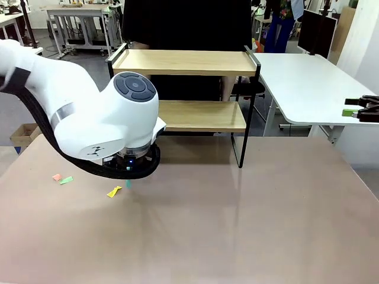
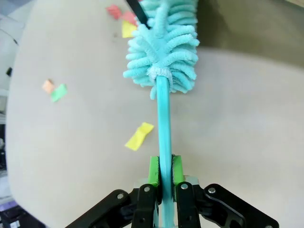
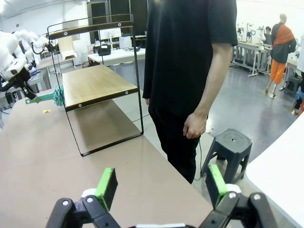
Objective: Clean the shelf.
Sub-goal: Clean the specific section of the Shelf indicated by the human with the Duster.
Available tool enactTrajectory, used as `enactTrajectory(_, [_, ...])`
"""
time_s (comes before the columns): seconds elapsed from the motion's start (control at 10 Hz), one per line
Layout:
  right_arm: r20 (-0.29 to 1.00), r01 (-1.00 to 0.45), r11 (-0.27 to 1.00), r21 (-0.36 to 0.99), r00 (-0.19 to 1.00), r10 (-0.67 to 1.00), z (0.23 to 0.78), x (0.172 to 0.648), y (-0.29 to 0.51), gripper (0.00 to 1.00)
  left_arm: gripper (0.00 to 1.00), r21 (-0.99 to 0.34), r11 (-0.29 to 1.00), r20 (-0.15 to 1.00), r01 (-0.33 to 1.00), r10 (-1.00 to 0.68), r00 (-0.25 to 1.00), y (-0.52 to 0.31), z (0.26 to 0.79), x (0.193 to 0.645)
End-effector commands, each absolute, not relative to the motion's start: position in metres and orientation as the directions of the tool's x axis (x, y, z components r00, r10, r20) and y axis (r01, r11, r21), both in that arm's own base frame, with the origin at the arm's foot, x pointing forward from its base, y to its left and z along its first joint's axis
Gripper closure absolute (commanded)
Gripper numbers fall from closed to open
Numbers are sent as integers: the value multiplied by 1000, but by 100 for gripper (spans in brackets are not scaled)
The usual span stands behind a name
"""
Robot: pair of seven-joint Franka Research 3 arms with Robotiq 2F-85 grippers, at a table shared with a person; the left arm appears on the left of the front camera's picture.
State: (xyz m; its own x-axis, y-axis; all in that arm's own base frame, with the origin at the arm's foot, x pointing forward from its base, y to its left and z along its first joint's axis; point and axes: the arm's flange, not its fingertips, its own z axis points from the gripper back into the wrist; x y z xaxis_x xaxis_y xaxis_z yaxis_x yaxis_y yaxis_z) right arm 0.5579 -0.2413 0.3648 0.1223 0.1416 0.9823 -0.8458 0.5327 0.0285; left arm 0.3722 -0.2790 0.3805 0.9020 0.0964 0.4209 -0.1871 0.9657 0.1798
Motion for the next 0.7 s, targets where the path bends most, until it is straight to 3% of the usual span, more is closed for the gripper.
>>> enactTrajectory(0.0, [983,-846,532,25,118,142,368,558,-239,0,87,186,971,474,-149,44,879,-275,398,356])
enactTrajectory(0.1, [983,-846,532,25,118,142,368,558,-239,0,87,118,991,495,-63,-4,869,-287,401,349])
enactTrajectory(0.2, [983,-846,532,25,118,142,368,558,-239,0,87,182,969,441,-168,72,895,-282,391,366])
enactTrajectory(0.6, [983,-846,532,25,118,142,368,558,-239,0,87,174,974,444,-142,51,894,-286,391,362])
